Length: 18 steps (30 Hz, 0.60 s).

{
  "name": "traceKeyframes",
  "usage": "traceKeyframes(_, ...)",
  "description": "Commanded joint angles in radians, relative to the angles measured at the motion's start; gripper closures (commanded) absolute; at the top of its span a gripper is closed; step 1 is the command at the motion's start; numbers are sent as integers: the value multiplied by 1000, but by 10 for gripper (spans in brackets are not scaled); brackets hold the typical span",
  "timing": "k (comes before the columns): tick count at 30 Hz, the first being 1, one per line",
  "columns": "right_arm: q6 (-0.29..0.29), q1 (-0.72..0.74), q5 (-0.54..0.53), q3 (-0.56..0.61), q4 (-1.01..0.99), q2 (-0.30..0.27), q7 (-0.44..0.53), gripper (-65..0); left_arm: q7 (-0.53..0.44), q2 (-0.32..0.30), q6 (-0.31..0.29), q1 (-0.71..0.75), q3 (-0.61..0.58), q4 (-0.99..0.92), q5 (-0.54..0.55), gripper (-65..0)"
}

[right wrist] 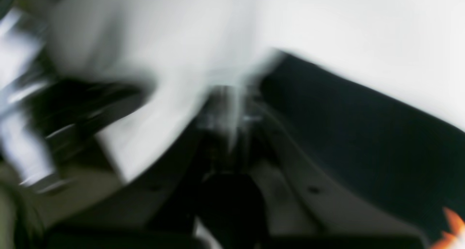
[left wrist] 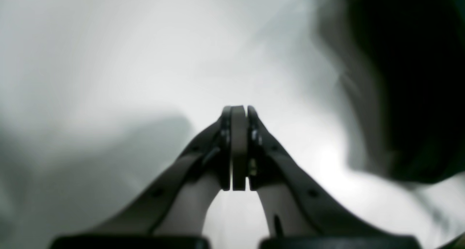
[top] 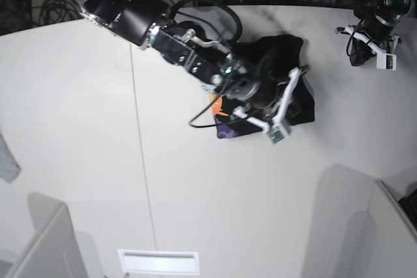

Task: Fold the T-shirt properly
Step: 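Fold the held end over onto the left-folded half with the right gripper, then release the shirt and move the left gripper to the folded bundle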

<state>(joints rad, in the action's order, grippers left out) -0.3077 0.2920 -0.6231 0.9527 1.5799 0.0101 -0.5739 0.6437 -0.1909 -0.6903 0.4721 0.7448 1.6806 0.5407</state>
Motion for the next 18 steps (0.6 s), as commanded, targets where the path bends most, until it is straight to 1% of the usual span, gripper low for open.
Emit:
traceKeyframes(1, -2, -7, 4, -53, 35, -12, 22, 0, -20, -17, -8, 7, 8, 20, 54, 0)
traceKeyframes(5, 3, -141, 4, -268, 121, -106, 25, 0, -18, -20, -8, 18, 8, 20, 229, 0)
traceKeyframes(7, 3, -201, 4, -354, 153, -155, 28, 0, -18, -19, -8, 15, 6, 14, 321, 0)
traceKeyframes(8, 5, -231, 4, -397, 169, -177, 28, 0, -18, -19, -8, 14, 0, 11, 373, -43)
traceKeyframes(10, 6, -279, 4, -453, 187, -206, 28, 0, 14, -17, -8, 10, -1, 8, 448, -188)
traceKeyframes(12, 6, -323, 4, -492, 187, -226, 28, 0, 95, -15, -8, -25, -1, 2, 514, -326)
traceKeyframes(14, 6, -365, 4, -521, 185, -235, 28, 0, 179, -14, -8, -69, -1, -26, 548, -449)
traceKeyframes(16, 6, -403, 4, -544, 185, -235, 28, 0, 225, -8, -8, -114, -1, -53, 539, -530)
traceKeyframes(17, 6, -417, 4, -556, 185, -235, 28, 0, 242, 6, -8, -137, -1, -66, 523, -563)
traceKeyframes(18, 8, -428, 4, -565, 187, -235, 28, 0, 252, 17, -8, -149, -1, -70, 505, -581)
